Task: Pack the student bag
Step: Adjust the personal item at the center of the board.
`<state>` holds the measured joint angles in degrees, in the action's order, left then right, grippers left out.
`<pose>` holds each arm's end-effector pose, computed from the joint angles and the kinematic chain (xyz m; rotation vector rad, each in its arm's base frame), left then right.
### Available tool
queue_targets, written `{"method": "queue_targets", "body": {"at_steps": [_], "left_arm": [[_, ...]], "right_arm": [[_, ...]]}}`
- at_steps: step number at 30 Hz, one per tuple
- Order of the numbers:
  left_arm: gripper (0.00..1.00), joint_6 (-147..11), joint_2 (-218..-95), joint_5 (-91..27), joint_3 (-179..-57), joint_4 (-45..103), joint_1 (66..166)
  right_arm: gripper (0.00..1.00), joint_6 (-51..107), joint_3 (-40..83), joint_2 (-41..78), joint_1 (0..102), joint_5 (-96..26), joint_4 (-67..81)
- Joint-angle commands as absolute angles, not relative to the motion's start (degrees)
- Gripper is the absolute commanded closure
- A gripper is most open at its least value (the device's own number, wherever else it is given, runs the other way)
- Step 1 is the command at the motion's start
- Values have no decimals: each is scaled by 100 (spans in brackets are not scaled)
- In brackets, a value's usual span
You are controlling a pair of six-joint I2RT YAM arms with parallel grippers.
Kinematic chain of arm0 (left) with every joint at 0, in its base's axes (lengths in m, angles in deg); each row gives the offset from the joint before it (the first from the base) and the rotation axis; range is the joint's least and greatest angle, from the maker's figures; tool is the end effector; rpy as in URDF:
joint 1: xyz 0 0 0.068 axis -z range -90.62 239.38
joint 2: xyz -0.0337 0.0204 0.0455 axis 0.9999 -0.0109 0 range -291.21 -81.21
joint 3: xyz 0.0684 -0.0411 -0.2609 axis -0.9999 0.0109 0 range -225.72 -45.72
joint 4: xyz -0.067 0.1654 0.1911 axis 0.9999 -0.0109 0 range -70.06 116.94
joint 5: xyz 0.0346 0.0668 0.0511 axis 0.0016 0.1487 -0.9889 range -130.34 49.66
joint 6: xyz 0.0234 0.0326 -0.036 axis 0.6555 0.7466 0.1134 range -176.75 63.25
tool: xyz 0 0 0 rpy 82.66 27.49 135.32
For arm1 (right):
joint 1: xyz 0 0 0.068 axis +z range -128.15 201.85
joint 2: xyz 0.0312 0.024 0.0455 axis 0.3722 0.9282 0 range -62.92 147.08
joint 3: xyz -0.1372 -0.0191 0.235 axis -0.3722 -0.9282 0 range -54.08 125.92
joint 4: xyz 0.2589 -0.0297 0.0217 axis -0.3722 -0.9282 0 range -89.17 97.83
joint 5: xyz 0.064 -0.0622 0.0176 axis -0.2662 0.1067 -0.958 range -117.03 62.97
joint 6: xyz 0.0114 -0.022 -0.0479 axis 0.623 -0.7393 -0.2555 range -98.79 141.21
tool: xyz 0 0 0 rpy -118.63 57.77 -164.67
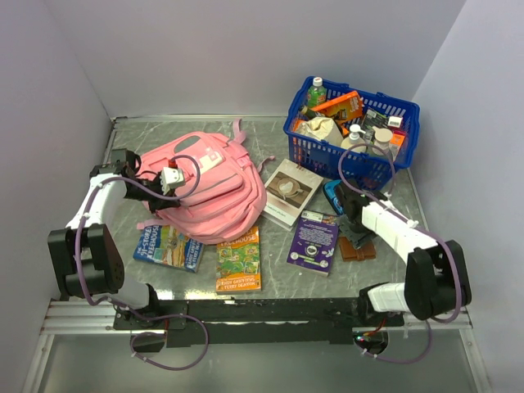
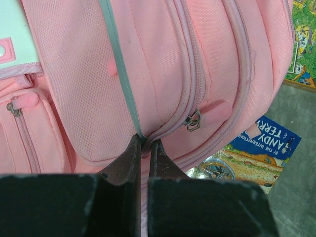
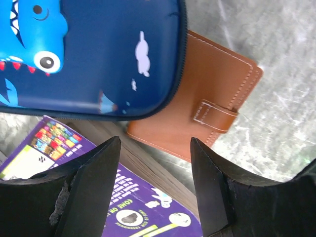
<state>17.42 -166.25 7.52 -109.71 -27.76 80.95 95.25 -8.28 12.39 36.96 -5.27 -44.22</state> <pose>0.2725 0.0137 0.2496 1.3842 1.9016 -0.5891 0.2077 0.0424 0.1945 1.3928 2.3857 -0.2350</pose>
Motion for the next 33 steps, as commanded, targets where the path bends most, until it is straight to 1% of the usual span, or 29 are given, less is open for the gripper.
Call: {"method": "queue_targets", "body": {"at_steps": [1,8,12,18,24,28,33], "left_arm": [[99,1646,-16690,686,-11015,-2923,8067],[99,1655,-16690,598,-10971,-2852,8059],[99,1690,-16708,615,-10962,-2843,8059],[99,1769,-16717,589,-10953,-2905,8059],[99,1866,-16708,607,-10997,-3054,8059],[99,1857,-16717,615,-11032,-3089,8067],[99,1866,-16708,607,-11050,-3107,8059]], "right_arm": [[34,9732,-548,1670,3723,-435,-4420],[34,9662,-381,2233,3758,-373,-4823],[34,9653,-477,2269,3802,-505,-4798],[34,9574,-565,2138,3995,-549,-5000],[35,9653,-934,1689,4356,-664,-5009],[35,9636,-575,1759,4356,-339,-5386],[35,9522,23,1961,4330,21,-5492]]}}
